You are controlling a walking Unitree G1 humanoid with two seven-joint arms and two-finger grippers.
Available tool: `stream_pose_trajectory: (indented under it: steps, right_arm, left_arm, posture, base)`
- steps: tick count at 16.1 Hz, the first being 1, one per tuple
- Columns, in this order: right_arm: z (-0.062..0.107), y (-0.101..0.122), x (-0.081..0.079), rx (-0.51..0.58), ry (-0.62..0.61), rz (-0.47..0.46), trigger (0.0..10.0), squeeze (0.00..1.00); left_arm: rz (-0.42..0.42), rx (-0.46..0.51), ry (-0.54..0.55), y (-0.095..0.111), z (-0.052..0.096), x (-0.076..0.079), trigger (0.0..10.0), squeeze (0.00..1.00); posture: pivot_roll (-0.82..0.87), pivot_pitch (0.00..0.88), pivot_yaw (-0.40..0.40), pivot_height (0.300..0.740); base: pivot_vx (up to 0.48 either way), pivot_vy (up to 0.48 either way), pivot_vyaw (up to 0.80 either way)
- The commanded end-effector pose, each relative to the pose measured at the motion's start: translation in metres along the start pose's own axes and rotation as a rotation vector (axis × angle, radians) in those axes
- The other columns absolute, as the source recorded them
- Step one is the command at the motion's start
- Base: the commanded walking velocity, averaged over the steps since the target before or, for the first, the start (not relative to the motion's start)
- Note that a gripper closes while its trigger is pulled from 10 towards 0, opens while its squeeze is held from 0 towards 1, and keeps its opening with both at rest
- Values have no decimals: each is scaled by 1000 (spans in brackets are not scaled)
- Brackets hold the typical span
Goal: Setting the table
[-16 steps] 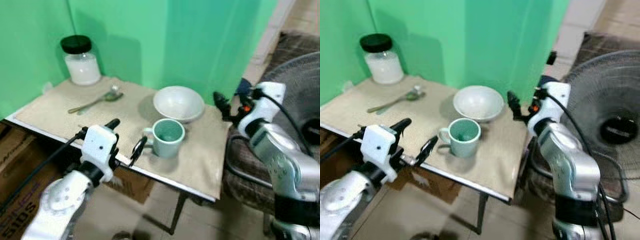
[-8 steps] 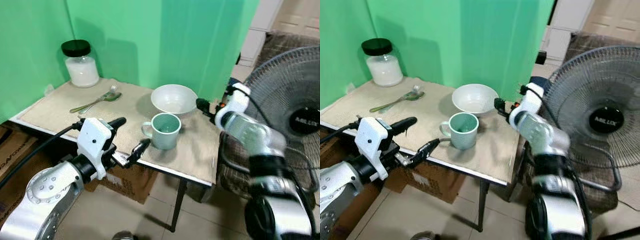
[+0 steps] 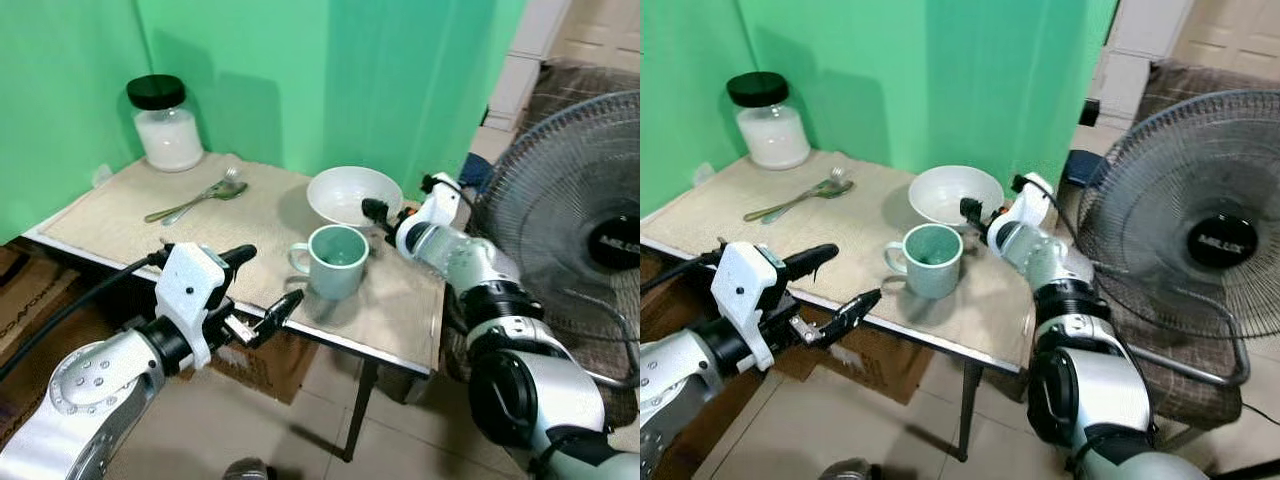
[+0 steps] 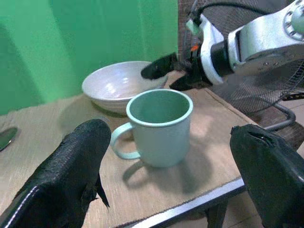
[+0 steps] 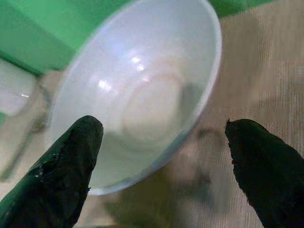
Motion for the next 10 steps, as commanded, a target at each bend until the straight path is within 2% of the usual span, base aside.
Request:
stream_pose_trajectory:
  steps: [1,3,4,7,10]
  right_arm:
    - [-2,1,0,10,-29,30,10000,0]
    - [-5,-3,-1,5,-34,18,10000,0]
    - [-5,-3,-1,10,-41,-15,157,0]
    - [-5,7,-2,57,-26,-90,0,0]
    - [-5,10,-2,66,-17,-107,0,0]
  left_arm:
    - [-14,6,-6,4,0,2,10000,0]
    - [-18,2,-6,4,1,2,10000,0]
    - [-18,-1,-10,4,2,2,10000,0]
    - [-17,-5,-20,4,3,4,10000,0]
    - [-32,-4,-25,4,1,3,10000,0]
  posture:
    - [158,12,-25,740]
    - [162,11,-27,740]
    - [165,12,-29,740]
    - [161,13,-26,740]
    - [154,14,-20,740]
  base:
    - [0,0,0]
    - [0,0,0]
    - [0,0,0]
    - [0,0,0]
    - [0,0,0]
Point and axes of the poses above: a point about 5 cm out from each wrist's last joint towards the gripper, its own z axis pointing back from the gripper into the wrist, its own y axis along the axis of the wrist's last joint, x = y × z, the point moved 5 cm from there along -z, pointing out of the wrist towards the gripper, and after that the axes turned 7 degrees about -z, right-handed, at the moved point
